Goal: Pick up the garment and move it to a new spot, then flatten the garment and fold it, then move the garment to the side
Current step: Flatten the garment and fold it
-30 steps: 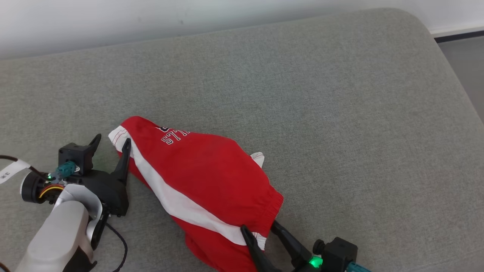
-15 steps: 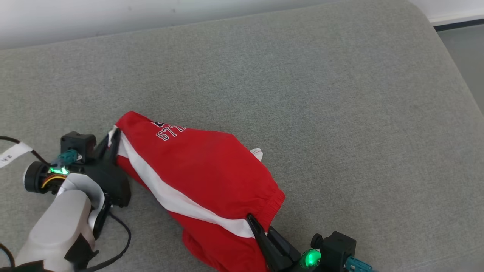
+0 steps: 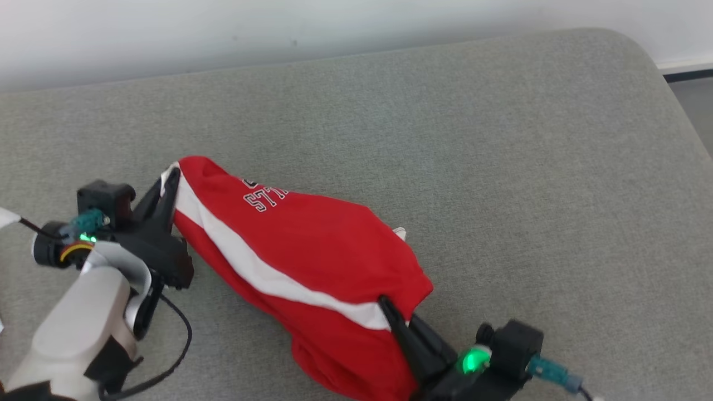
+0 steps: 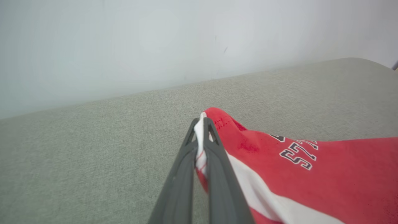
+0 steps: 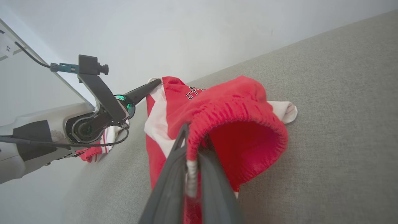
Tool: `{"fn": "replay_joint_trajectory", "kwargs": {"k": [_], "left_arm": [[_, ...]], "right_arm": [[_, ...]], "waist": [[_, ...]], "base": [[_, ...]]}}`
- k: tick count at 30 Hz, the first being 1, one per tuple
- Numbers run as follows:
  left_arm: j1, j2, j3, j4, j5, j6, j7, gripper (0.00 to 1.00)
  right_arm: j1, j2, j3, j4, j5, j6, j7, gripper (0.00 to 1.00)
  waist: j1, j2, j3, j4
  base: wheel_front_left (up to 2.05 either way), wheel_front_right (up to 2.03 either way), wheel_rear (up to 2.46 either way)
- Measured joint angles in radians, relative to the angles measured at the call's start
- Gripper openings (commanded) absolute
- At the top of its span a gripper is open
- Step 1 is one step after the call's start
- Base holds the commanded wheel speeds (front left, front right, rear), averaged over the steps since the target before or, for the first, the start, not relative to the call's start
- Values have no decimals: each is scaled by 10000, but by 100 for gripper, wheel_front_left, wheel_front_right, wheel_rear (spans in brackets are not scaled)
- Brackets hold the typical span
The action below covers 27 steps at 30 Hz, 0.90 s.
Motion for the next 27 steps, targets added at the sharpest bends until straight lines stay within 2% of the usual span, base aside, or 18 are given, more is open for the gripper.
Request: {"fn": "replay_joint_trajectory", "kwargs": {"k": [6, 13, 20, 24, 27], "left_arm": [[-1334, 251, -330, -61, -176, 0, 347, 0], [-4150, 378, -596, -167, -401, 0, 1429, 0], [-7407, -86, -305, 533, -579, 100, 2412, 0], [-9332, -640, 288, 1074, -1007, 470, 2589, 0], [-10563, -807, 731, 1532, -1285, 802, 2690, 0]], "right_arm": [[-2337, -779, 393, 512, 1501, 0, 105, 0], [-6491, -1166, -10, 1498, 3108, -2, 1248, 0], [-10798, -1469, -355, 2913, 4335, 0, 2318, 0], [-12995, -1745, -412, 3973, 4675, 0, 2918, 0], [-14516, -1992, -506, 4801, 4838, 0, 3104, 0]], "waist": [[0, -1, -147, 284], [1, 0, 457, 383], [3, 0, 1436, 528], [3, 1, 2044, 652], [4, 1, 2495, 756]], "base": [[0, 0, 0], [0, 0, 0], [0, 0, 0], [0, 0, 0], [0, 0, 0]]}}
